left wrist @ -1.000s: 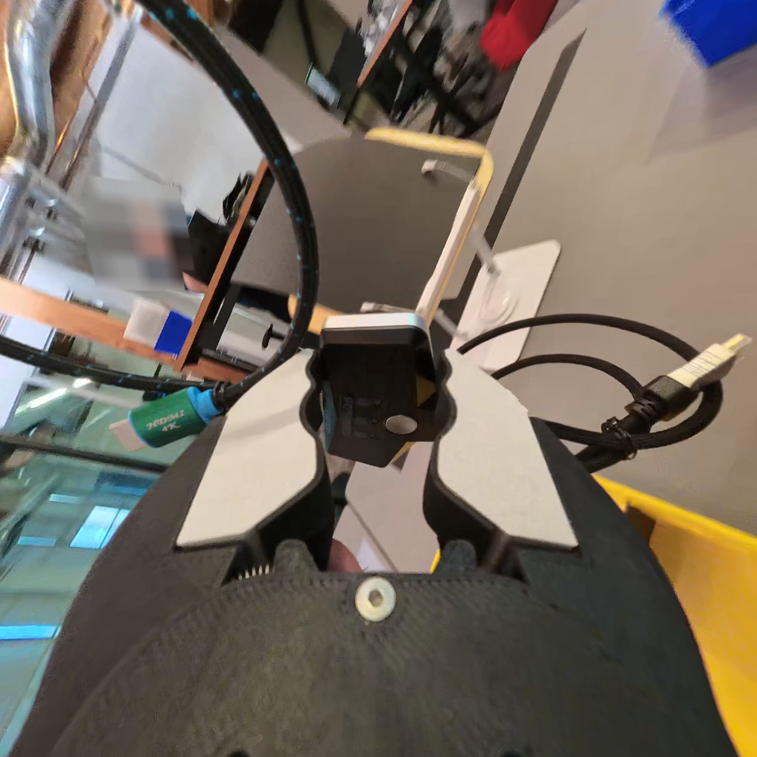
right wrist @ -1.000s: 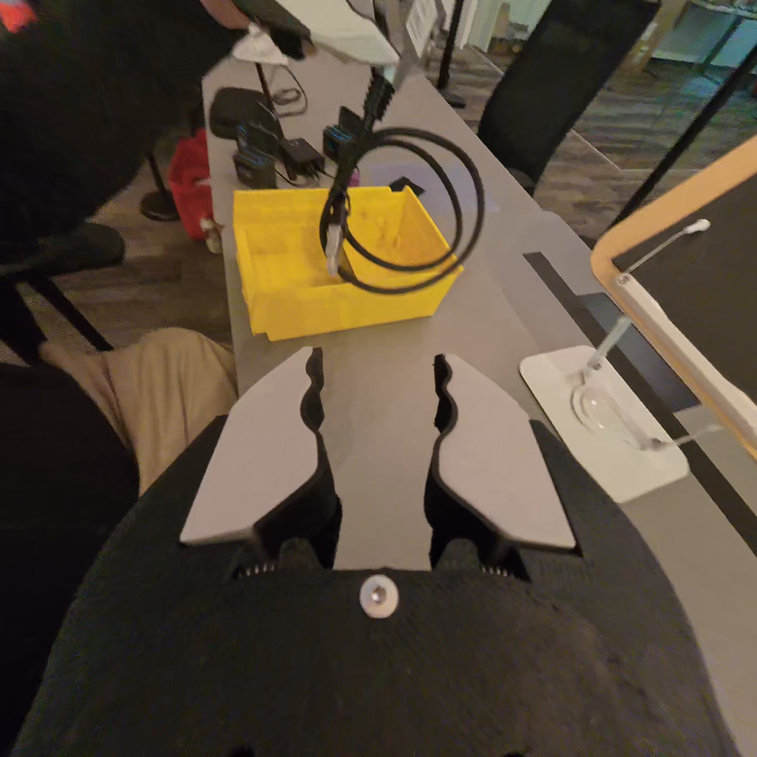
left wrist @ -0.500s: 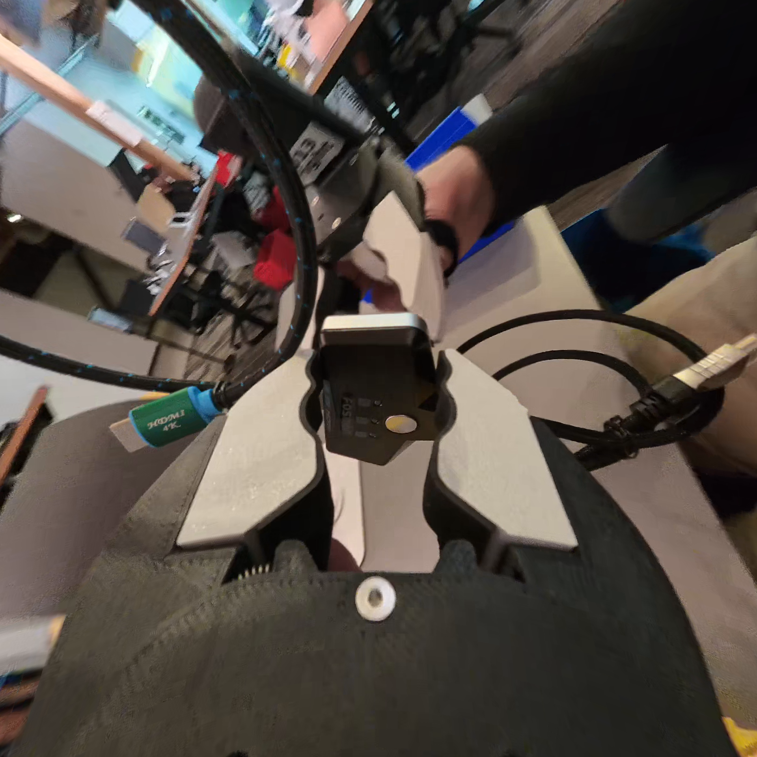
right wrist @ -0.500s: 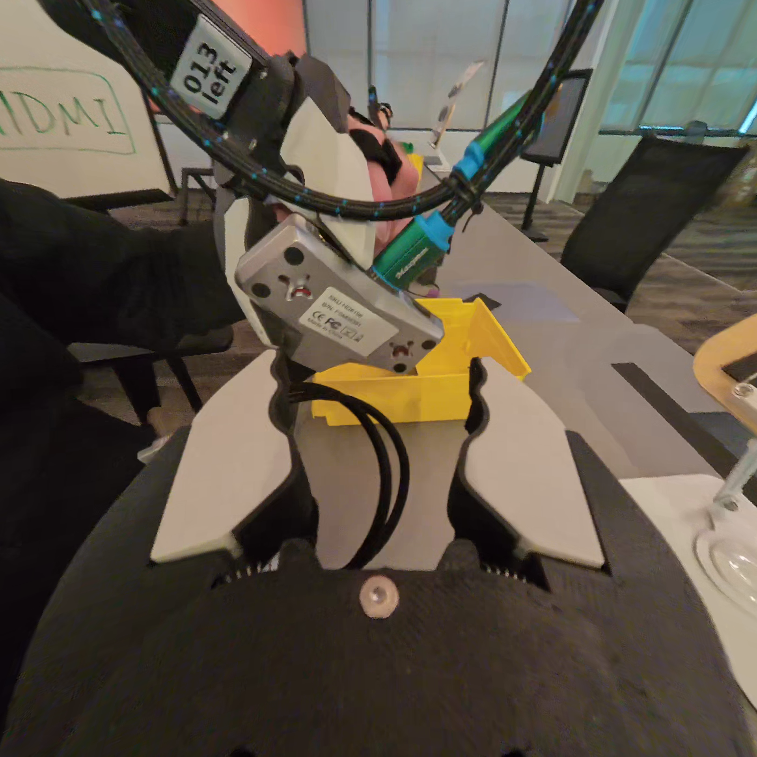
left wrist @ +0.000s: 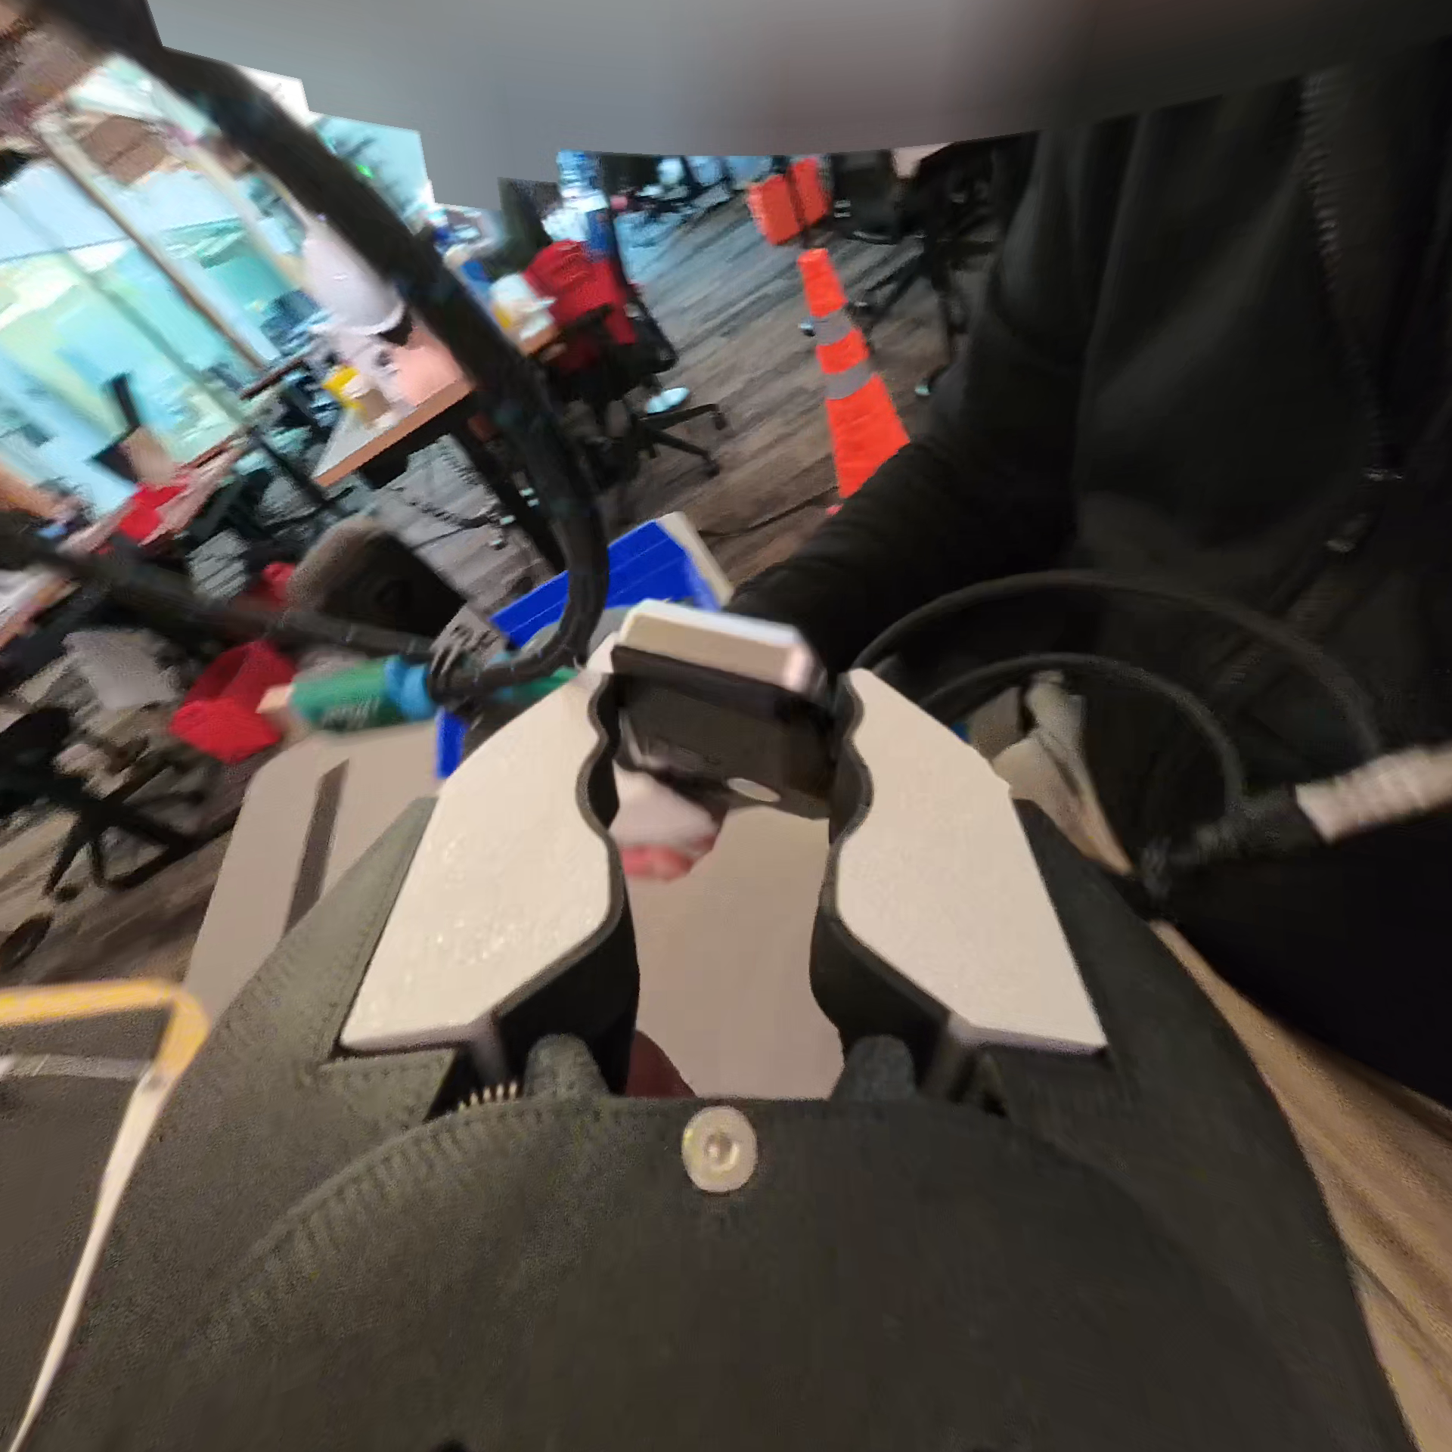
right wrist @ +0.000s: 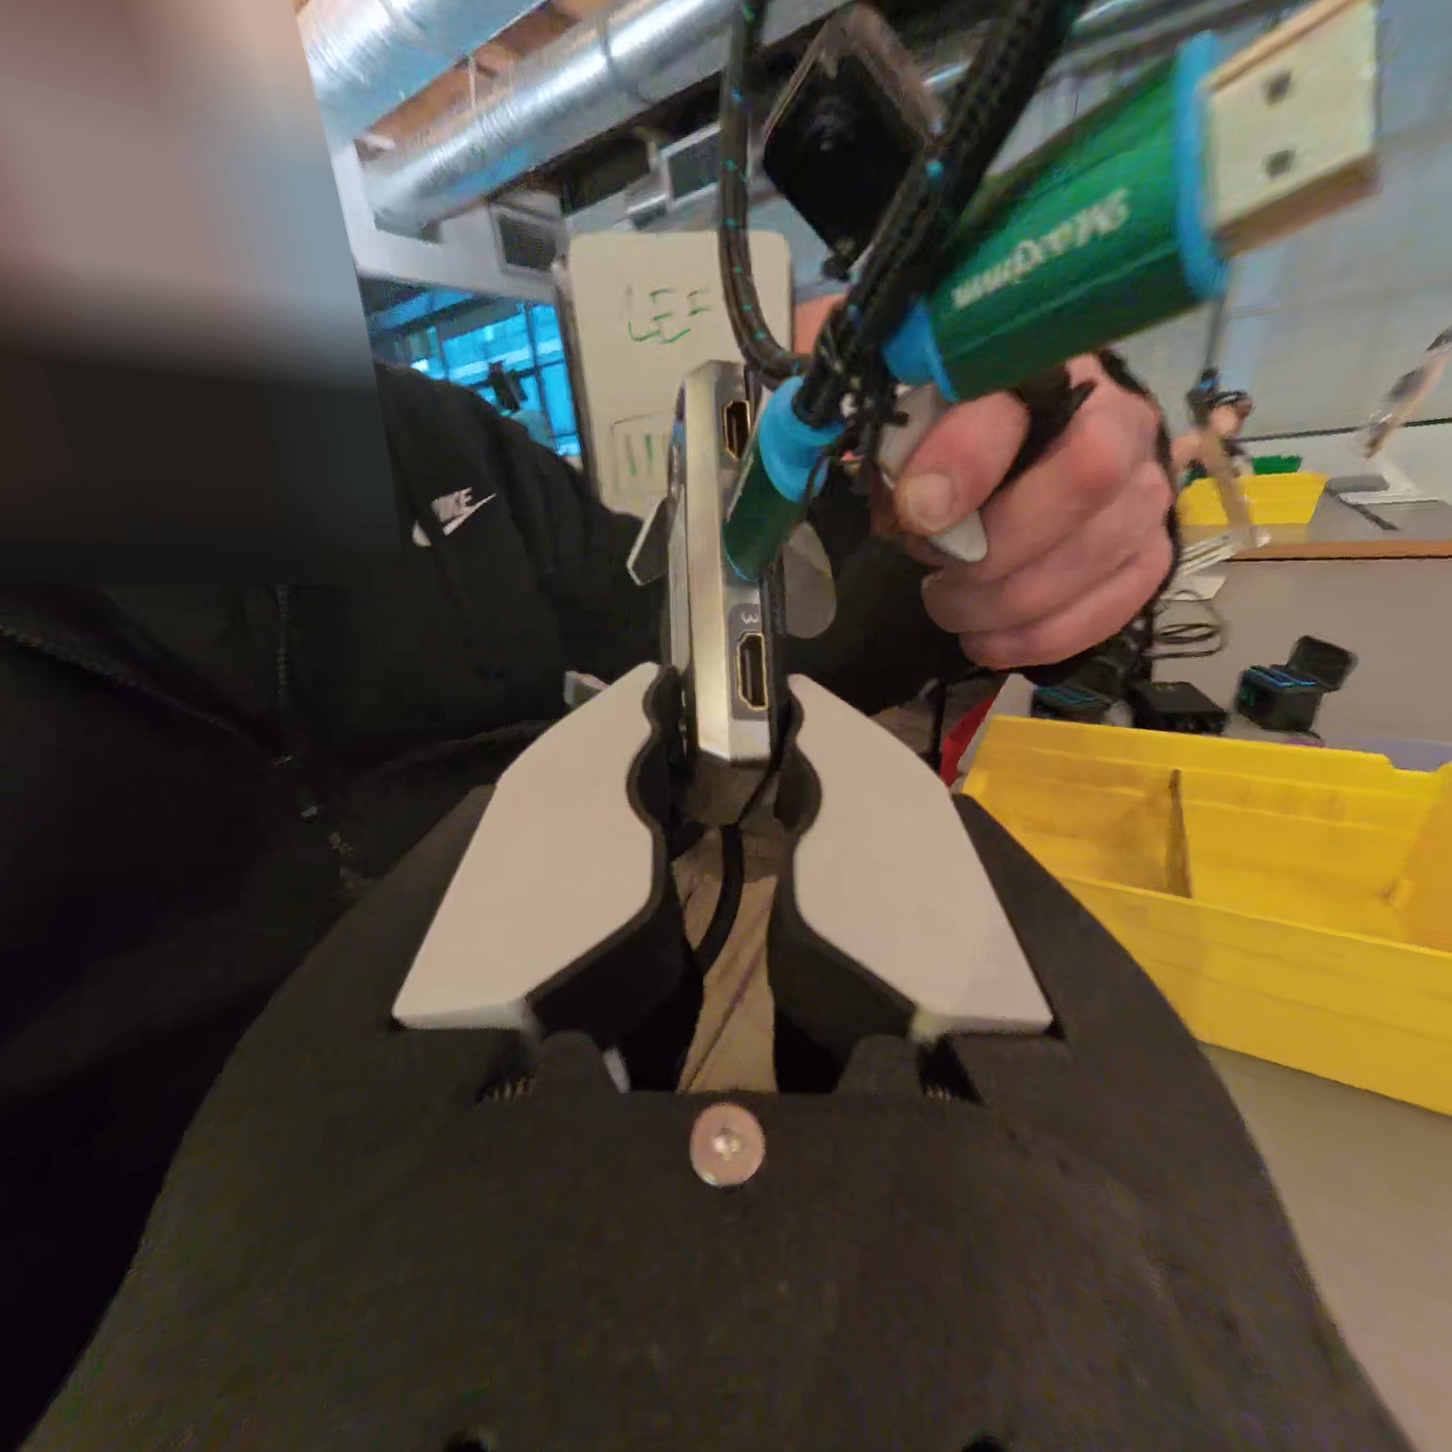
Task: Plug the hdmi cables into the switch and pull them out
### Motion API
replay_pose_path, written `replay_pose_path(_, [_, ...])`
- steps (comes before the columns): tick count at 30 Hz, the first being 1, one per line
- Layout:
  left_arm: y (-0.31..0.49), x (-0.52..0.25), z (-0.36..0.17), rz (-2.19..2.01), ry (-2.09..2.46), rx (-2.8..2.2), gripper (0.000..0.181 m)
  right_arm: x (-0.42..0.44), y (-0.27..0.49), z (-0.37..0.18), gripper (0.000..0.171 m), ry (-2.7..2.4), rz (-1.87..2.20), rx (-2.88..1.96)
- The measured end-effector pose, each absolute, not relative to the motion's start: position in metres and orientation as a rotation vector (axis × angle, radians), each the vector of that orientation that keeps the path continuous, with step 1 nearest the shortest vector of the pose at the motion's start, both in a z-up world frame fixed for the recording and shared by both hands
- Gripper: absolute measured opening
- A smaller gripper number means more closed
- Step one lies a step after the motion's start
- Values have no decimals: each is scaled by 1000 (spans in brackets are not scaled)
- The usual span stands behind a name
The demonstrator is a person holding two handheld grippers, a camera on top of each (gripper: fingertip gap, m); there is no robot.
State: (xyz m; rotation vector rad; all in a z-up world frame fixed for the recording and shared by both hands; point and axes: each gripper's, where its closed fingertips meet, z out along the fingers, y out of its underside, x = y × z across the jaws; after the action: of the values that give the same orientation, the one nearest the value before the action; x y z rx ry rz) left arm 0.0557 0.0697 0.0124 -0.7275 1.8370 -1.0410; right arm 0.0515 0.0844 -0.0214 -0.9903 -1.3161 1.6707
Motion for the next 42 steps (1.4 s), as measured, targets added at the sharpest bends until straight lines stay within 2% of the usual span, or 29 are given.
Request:
replay_pose_path(3, [97, 52, 9, -1018, 1739, -861, 45, 60, 107, -21, 19, -1221, 1521, -1054])
replay_pose_path(7, [117, 53, -6, -1051, 1629, -1009, 60, 60, 117, -23, 19, -1221, 1314, -1131])
replay_pose_path(11, [129, 60, -21, -984, 1528, -1079, 59, 61, 123, -16, 19, -1185, 1177, -1117])
replay_pose_path(13, [129, 66, -24, -959, 1480, -1069, 52, 58, 124, -17, 19, -1180, 1164, -1108])
replay_pose_path(16, [124, 70, -24, -904, 1458, -1040, 32, 55, 127, -21, 19, -1167, 1171, -1119])
replay_pose_path(21, [136, 70, -40, -751, 1480, -1112, 28, 57, 137, -36, 23, -1191, 1135, -1243])
replay_pose_path(23, [147, 67, -43, -629, 1464, -1123, 22, 63, 145, -41, 38, -1181, 1022, -1321])
replay_pose_path(25, [157, 62, -43, -568, 1435, -1158, 22, 76, 153, -39, 34, -1149, 917, -1368])
replay_pose_path(29, [173, 54, -45, -322, 1424, -1141, 22, 90, 150, -23, 37, -1099, 801, -1389])
replay_pose_path(34, [173, 55, -45, -60, 1470, -1043, 22, 65, 145, -22, 42, -1016, 894, -1453])
replay_pose_path(38, [175, 56, -50, 130, 1480, -982, 23, 52, 147, -22, 23, -955, 945, -1455])
replay_pose_path(42, [177, 54, -47, 196, 1466, -950, 25, 51, 147, -21, 21, -927, 951, -1444])
